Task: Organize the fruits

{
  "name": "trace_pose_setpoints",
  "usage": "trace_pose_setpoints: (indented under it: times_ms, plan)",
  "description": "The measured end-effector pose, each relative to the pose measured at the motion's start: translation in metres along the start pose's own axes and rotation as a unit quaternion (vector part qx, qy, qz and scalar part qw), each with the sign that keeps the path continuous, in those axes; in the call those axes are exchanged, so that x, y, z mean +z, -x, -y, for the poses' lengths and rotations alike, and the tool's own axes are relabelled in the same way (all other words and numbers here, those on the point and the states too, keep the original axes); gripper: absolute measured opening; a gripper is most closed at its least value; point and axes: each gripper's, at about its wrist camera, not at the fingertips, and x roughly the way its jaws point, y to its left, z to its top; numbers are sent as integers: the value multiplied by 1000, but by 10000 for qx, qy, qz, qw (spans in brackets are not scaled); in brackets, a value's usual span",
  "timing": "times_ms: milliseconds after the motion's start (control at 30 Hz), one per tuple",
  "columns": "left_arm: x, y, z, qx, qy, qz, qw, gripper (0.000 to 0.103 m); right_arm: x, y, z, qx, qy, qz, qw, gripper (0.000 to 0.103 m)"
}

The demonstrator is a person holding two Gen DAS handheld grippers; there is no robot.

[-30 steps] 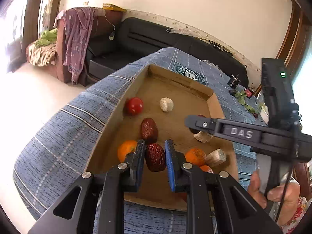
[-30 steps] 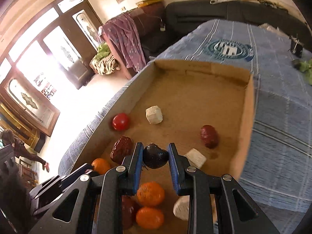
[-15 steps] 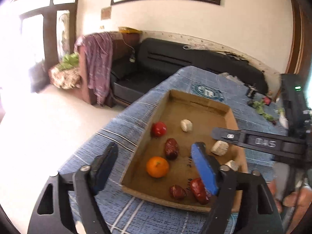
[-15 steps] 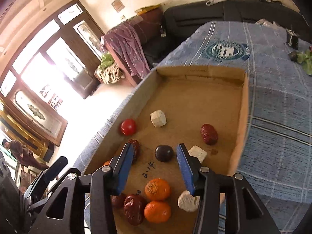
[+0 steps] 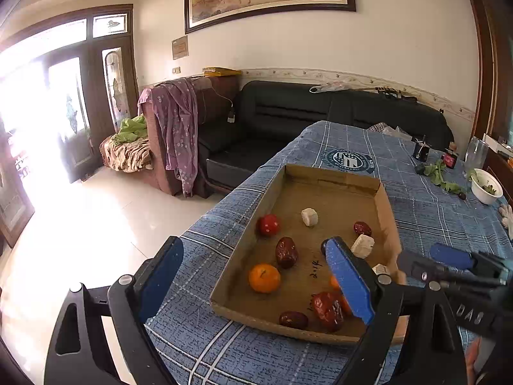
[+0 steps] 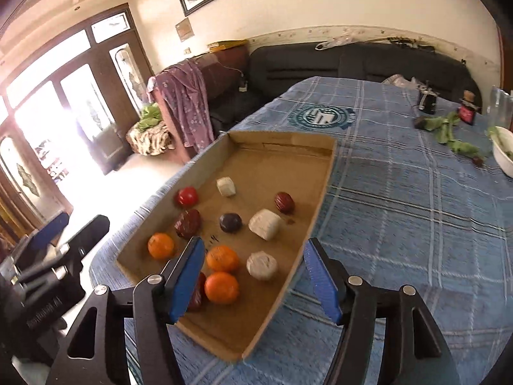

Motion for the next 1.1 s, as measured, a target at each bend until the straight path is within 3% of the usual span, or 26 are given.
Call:
trace_pose_setpoints:
  times_ms: [667,1100]
  plan:
    - [-5,4,11,-199,-42,-137,9997,91,-28,9,5,-202,-135,72,9997,78]
    - [-8,-2,4,-271,90,-167,9995,91,-33,8,-7,-406,98,114,9991,82]
